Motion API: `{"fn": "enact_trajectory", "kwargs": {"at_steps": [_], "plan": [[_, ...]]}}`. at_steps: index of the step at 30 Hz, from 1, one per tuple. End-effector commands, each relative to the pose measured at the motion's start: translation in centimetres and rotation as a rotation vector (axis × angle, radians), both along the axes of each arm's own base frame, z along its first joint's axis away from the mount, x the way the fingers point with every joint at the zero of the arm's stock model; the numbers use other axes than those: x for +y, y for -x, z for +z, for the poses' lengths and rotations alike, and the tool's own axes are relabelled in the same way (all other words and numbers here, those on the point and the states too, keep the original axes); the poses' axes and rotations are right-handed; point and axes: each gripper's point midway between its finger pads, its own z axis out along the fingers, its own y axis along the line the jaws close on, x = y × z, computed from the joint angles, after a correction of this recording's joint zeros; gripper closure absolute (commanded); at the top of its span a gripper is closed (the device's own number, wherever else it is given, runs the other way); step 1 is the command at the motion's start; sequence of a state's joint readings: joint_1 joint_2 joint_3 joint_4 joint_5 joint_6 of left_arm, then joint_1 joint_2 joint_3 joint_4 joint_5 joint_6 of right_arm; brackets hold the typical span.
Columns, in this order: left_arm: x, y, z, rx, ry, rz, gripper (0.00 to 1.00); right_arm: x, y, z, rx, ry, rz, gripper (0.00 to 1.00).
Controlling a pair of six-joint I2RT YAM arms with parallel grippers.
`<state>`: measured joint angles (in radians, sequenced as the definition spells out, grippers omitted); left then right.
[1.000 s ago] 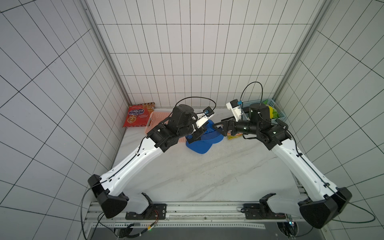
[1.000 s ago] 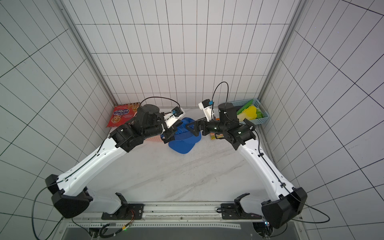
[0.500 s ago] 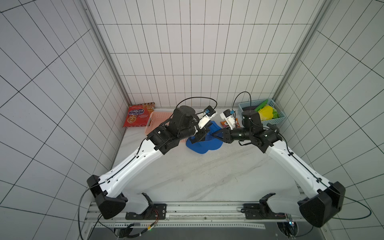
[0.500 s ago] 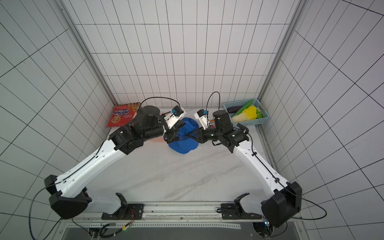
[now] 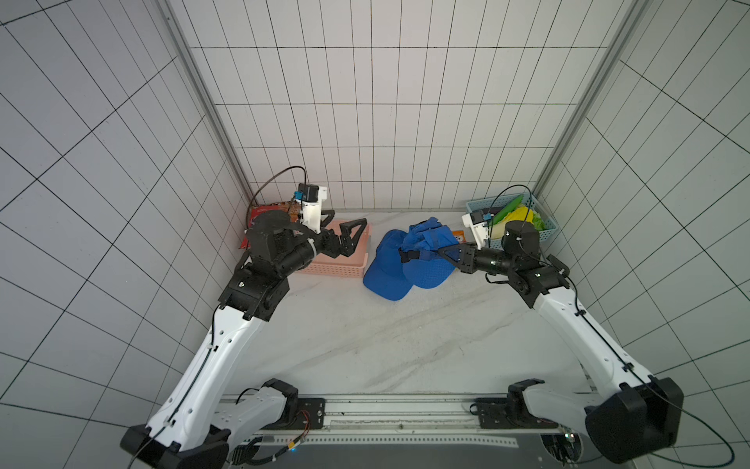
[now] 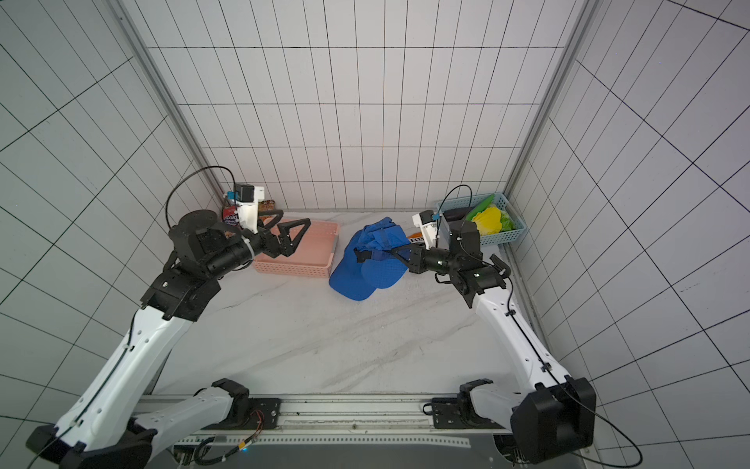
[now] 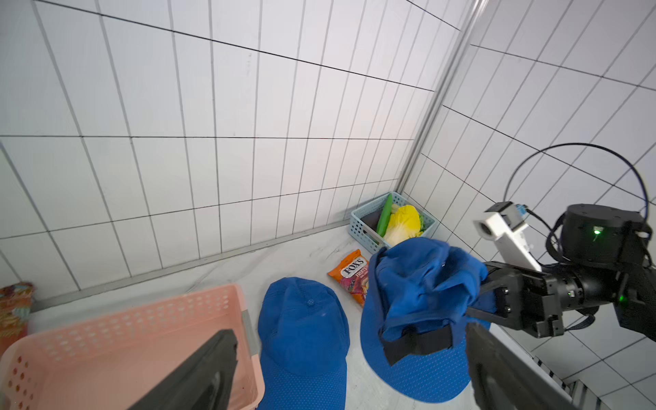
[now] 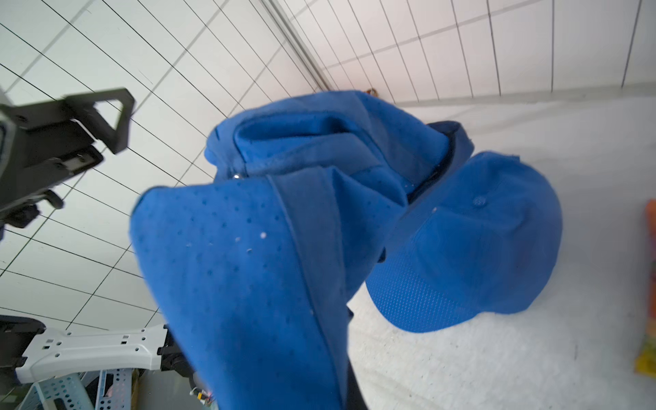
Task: Turn the baseball cap inside out
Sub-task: Turn over the baseball cap.
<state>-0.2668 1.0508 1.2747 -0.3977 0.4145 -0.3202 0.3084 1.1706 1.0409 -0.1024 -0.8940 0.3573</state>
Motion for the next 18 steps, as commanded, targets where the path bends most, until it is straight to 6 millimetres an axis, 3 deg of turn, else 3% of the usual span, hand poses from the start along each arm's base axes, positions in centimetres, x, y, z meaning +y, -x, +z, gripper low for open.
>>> {"fn": "enact_trajectory", "kwargs": {"at_steps": [1, 4, 8, 13, 18], "plan": [[-1.1, -0.1, -2.4, 0.227, 0.222, -0.154, 0.01, 0.4, 2.7, 4.8, -0.186, -0.101, 0.166, 1.00], [-2.2, -0.5, -4.6, 0.332, 0.261, -0.233, 0.01, 0.5, 4.2, 7.1, -0.259, -0.144, 0.234, 1.00], [-3.6, -0.5, -5.5, 0.404, 0.339, -0.343, 0.01, 0.8, 6.1, 9.7, -0.298, -0.198, 0.316, 1.00], [-6.0, 0.4, -6.3, 0.488, 0.383, -0.508, 0.02, 2.0, 8.5, 10.6, -0.323, -0.204, 0.415, 1.00], [-9.2, 2.1, -7.1, 0.513, 0.361, -0.648, 0.03, 3.0, 9.5, 11.2, -0.341, -0.209, 0.473, 1.00]]}}
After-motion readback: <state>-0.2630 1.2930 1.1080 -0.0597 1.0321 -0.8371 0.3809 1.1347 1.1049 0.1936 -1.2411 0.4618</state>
